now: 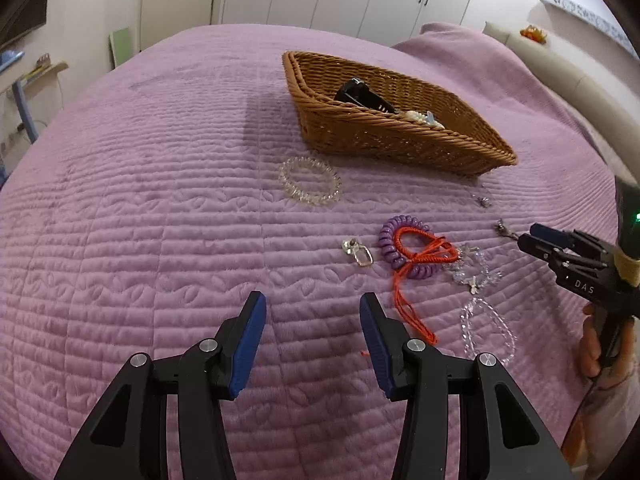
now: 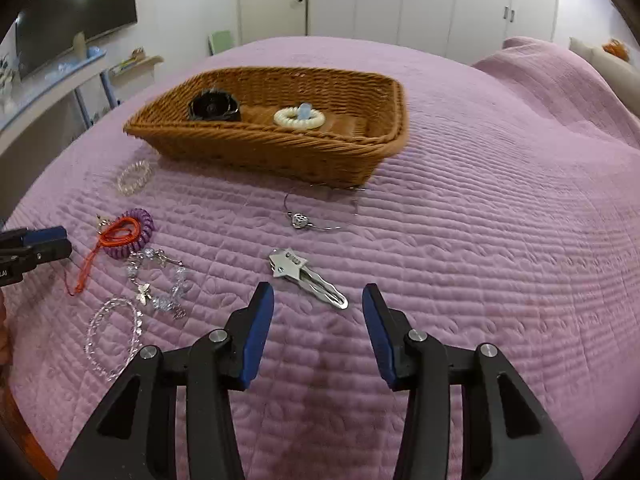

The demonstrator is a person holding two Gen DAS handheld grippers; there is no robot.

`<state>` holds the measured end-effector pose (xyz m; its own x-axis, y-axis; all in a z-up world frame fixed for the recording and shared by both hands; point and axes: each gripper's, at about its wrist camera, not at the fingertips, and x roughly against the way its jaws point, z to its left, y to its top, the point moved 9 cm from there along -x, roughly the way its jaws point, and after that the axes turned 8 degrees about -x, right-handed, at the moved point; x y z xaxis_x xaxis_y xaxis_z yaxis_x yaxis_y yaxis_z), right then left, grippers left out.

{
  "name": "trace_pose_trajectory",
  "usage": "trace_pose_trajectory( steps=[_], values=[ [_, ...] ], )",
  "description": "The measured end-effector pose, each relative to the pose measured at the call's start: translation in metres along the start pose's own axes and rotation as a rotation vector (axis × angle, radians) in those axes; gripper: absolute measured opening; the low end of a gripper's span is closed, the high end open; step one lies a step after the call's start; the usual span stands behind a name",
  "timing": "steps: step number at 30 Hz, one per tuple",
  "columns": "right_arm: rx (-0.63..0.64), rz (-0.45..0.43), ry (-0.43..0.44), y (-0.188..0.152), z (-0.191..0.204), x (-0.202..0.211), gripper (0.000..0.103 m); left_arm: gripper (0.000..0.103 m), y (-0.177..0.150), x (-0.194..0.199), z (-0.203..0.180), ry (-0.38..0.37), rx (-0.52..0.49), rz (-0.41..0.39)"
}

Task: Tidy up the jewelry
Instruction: 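Grasp the key-shaped pendant with the right tool while the left tool grasps the small ring charm, then carry the pendant and charm into the basket and open both tools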

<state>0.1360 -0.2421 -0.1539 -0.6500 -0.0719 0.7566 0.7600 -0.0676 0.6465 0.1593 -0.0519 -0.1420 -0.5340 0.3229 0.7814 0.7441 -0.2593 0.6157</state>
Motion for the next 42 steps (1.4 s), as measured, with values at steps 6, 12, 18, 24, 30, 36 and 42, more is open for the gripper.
trace_pose_trajectory(
  steps=[6, 12, 18, 24, 30, 36, 42],
  values=[
    [0.056, 0.026, -0.007, 0.005, 0.003, -0.019, 0.049, 0.043, 0.009, -0.010, -0.003, 0.017, -0.027, 0.015],
    [0.102, 0.038, -0.010, 0.014, 0.004, -0.034, 0.049, 0.041, 0.015, -0.015, -0.005, 0.013, -0.044, 0.014],
    [0.102, 0.040, 0.017, 0.017, 0.006, -0.042, 0.045, 0.041, 0.023, -0.022, -0.017, 0.004, -0.101, 0.014],
    [0.118, 0.035, 0.032, 0.016, 0.011, -0.044, 0.034, 0.039, 0.028, -0.031, -0.026, 0.001, -0.178, 0.009],
    [0.158, 0.012, 0.006, 0.017, 0.021, -0.045, 0.026, 0.020, 0.029, -0.029, -0.033, 0.003, -0.228, -0.016],
    [0.144, -0.006, 0.024, 0.014, 0.019, -0.039, 0.026, 0.020, 0.027, -0.021, -0.040, 0.014, -0.262, -0.056],
    [0.130, -0.051, 0.027, 0.005, 0.012, -0.013, 0.026, 0.019, 0.028, -0.017, -0.041, 0.026, -0.268, -0.084]
  ],
)
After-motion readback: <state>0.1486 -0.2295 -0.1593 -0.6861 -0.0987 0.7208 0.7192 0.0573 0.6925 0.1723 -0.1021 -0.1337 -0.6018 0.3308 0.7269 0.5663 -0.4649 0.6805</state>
